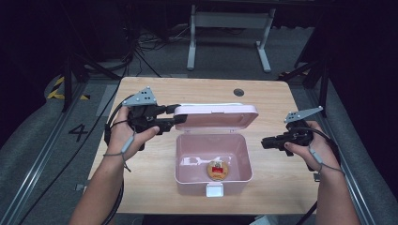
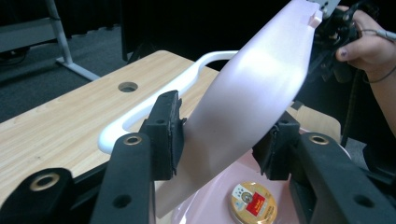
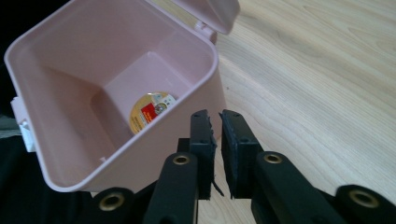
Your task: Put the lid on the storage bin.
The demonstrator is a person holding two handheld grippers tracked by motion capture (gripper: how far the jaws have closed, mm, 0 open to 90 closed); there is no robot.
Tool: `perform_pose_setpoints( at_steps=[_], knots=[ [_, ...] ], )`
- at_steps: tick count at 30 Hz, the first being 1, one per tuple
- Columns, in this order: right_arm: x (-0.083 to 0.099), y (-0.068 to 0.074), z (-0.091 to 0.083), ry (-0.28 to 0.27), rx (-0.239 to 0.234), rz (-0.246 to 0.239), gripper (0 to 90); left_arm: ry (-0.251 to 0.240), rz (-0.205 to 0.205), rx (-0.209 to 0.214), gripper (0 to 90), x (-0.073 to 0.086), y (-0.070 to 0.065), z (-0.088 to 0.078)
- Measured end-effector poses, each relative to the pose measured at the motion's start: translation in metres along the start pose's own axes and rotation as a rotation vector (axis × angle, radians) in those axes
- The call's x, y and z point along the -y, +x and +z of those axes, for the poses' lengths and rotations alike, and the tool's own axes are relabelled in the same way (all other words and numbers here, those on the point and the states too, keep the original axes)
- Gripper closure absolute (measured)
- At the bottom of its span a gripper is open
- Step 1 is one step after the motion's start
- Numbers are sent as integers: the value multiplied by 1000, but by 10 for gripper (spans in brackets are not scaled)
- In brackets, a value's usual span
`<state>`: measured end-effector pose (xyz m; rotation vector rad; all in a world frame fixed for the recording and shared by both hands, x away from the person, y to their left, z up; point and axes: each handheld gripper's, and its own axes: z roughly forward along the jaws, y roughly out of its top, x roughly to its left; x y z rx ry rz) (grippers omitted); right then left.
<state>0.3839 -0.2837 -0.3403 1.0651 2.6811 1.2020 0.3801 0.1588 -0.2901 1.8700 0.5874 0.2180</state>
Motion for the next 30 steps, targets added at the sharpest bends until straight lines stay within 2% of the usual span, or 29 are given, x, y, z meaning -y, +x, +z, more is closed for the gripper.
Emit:
perform_pose_setpoints(
  at_steps=[3,8,9,11,14,15,21,24,28,30],
  knots=[
    [-3,7,-1,-16,-21,-25,868,7,14,-3,547,1,-2,0],
    [-6,15,3,-10,-47,-56,862,23,48,-23,546,1,-8,-2],
    [-7,17,3,-9,-47,-60,863,26,44,-23,545,2,-10,-2],
    [-8,20,4,-10,-56,-75,864,37,63,-20,534,2,-11,-2],
    [-9,23,4,-4,-68,-85,861,41,56,-17,524,4,-11,-2],
    [-9,24,5,-3,-72,-88,858,51,38,0,558,5,-11,-2],
    [-10,29,7,12,-82,-98,851,78,50,1,515,7,-16,-3],
    [-12,32,8,10,-92,-104,850,99,75,-5,497,8,-18,-5],
    [-13,36,7,4,-99,-110,849,139,63,6,463,10,-21,-4],
    [-13,37,6,1,-95,-114,843,136,61,16,449,10,-21,-5]
  ],
)
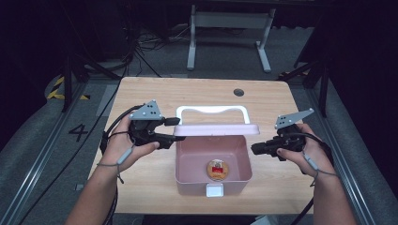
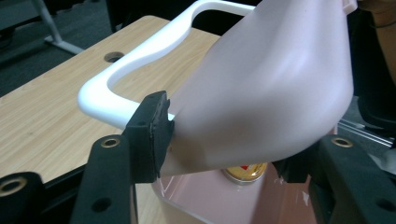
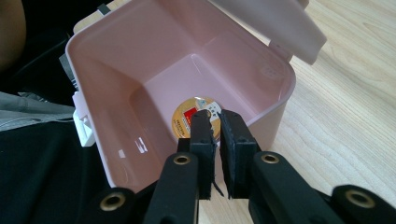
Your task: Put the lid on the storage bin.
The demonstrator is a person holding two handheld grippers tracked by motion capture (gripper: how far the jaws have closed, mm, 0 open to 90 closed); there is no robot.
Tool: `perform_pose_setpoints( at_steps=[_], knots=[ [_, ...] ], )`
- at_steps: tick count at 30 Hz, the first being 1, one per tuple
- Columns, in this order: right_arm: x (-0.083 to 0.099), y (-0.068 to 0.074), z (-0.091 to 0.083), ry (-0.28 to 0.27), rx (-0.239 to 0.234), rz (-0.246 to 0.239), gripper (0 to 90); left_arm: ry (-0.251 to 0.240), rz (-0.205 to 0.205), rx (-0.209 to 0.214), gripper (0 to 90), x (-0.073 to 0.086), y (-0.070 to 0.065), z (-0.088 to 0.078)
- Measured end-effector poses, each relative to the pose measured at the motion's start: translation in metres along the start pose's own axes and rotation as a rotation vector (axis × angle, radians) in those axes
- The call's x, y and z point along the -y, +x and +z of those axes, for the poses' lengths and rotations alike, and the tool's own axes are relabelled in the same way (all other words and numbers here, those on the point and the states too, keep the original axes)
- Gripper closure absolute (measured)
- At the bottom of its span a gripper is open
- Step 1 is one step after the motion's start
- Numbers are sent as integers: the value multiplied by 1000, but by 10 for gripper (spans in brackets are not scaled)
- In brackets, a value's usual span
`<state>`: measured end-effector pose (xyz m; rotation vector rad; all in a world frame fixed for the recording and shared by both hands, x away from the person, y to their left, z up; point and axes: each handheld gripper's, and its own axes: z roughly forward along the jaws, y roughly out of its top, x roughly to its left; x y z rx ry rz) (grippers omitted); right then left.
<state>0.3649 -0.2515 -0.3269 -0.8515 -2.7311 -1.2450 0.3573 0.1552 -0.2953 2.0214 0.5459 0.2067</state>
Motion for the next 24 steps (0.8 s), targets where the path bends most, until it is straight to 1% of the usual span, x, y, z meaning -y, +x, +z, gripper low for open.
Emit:
perform_pose_setpoints(
  at_steps=[5,7,11,12,13,14,16,17,18,19,20,21,22,23,24],
  knots=[
    [0,2,-4,-13,4,-1,843,12,7,-6,446,0,-2,0],
    [-1,2,-5,-29,4,-3,847,17,21,-11,445,0,-3,0],
    [-3,4,-7,-64,0,7,859,29,20,-11,443,0,-4,-1],
    [-3,5,-7,-76,-1,9,862,32,28,-11,440,1,-4,-1],
    [-4,6,-7,-89,-3,10,862,36,44,-14,435,1,-4,-2],
    [-5,6,-8,-96,-6,11,863,46,45,-9,434,1,-5,-2],
    [-5,7,-9,-120,-13,19,865,62,62,-14,428,2,-7,-3],
    [-6,7,-10,-132,-13,18,868,70,60,-16,425,3,-8,-3],
    [-6,7,-11,-145,-18,20,870,93,54,-12,419,3,-8,-3],
    [-6,8,-12,-151,-22,23,872,105,58,-14,394,4,-9,-2],
    [-6,8,-12,-151,-22,23,872,105,58,-14,383,4,-9,-2],
    [-7,8,-13,-155,-25,22,872,124,60,-7,383,5,-10,-2],
    [-7,8,-13,-167,-33,21,877,125,47,2,348,6,-10,-2],
    [-8,8,-13,-168,-46,22,877,127,45,7,349,6,-10,-3],
    [-8,8,-13,-168,-46,22,877,117,37,8,349,6,-9,-5]
  ],
)
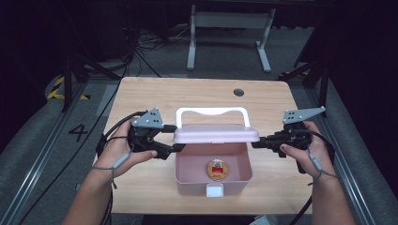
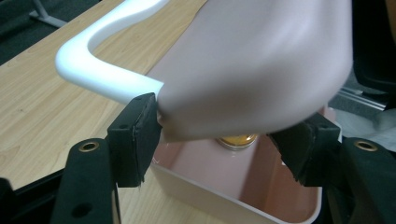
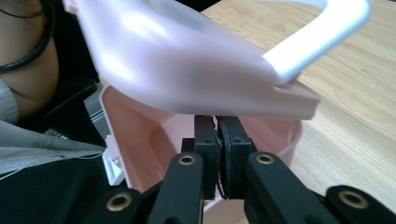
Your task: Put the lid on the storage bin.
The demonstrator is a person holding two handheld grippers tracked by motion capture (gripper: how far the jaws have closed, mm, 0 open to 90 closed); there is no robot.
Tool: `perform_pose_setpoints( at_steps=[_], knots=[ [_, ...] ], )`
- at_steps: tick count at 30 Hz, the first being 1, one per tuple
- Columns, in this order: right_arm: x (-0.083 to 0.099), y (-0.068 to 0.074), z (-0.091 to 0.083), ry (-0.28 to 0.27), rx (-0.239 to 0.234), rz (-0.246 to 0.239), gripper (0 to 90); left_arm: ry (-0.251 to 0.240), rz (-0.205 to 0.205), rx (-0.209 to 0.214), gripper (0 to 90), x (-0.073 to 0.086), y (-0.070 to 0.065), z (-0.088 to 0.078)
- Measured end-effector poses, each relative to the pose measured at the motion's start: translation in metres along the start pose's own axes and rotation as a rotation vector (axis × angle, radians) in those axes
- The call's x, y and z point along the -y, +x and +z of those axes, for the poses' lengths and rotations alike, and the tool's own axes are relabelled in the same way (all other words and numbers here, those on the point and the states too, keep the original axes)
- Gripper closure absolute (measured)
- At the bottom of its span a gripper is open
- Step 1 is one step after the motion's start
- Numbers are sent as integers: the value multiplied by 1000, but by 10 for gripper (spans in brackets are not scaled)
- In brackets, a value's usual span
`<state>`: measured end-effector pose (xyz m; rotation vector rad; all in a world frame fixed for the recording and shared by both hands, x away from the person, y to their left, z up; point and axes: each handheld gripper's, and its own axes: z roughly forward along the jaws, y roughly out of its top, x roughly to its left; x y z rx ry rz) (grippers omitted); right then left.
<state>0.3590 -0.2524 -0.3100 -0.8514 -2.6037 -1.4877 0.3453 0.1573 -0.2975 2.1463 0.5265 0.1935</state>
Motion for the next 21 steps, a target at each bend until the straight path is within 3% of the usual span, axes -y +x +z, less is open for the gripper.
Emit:
perform_pose_setpoints(
  at_steps=[7,9,14,18,21],
  knots=[
    [-3,0,3,27,-21,-13,866,-24,-43,2,348,8,7,-19],
    [-3,0,3,30,-21,-17,865,-10,-46,-17,349,13,14,-25],
    [-3,2,2,51,-20,-32,863,-4,-76,-22,353,20,25,-31],
    [-2,3,2,66,-24,-37,861,-10,-127,-39,358,27,39,-33],
    [-2,5,3,85,-6,-62,842,1,-123,-47,355,30,46,-33]
  ],
)
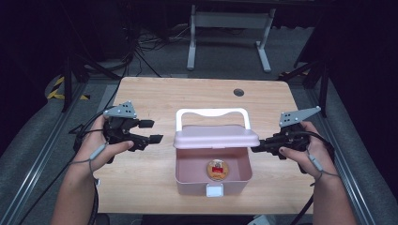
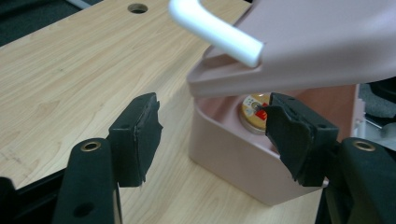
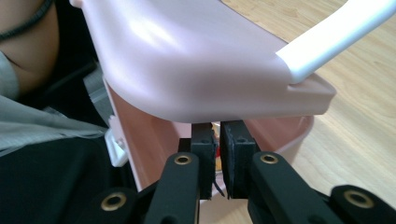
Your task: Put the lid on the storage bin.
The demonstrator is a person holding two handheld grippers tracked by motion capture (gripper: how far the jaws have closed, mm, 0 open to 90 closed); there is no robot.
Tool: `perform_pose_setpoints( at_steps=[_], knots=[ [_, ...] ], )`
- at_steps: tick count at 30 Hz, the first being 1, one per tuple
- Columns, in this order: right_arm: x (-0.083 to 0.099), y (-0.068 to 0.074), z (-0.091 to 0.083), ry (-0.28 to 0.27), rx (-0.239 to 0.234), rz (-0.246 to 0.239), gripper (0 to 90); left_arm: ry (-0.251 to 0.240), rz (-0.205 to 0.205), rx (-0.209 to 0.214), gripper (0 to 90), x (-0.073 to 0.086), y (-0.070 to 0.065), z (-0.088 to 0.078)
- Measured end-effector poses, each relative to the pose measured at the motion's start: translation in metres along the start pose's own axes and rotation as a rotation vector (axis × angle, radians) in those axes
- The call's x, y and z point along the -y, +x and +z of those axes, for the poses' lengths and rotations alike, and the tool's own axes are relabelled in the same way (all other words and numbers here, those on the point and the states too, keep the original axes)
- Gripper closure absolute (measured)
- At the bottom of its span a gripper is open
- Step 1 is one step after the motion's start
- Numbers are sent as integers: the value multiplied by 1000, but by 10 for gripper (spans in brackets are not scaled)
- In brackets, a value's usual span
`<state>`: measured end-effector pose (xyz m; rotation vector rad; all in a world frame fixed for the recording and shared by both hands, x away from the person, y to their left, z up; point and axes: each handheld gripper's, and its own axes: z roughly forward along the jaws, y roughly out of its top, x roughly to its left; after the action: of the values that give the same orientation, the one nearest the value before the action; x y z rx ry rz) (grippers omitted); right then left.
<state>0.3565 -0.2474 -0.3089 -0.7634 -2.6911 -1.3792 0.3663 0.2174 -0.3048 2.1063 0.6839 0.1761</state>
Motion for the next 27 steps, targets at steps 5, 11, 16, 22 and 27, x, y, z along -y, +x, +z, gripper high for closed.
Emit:
perform_pose_setpoints(
  at_steps=[5,11,16,22,27],
  knots=[
    [2,2,1,30,2,-10,835,-8,-17,-1,355,3,11,2],
    [4,6,4,79,5,-37,819,23,-43,-83,352,7,24,3],
    [6,8,5,95,1,-51,817,23,-69,-103,352,9,33,5],
    [7,15,6,127,-11,-84,814,37,-71,-103,355,9,36,10],
    [9,17,8,157,-10,-96,814,31,-81,-104,355,9,38,12]
  ],
)
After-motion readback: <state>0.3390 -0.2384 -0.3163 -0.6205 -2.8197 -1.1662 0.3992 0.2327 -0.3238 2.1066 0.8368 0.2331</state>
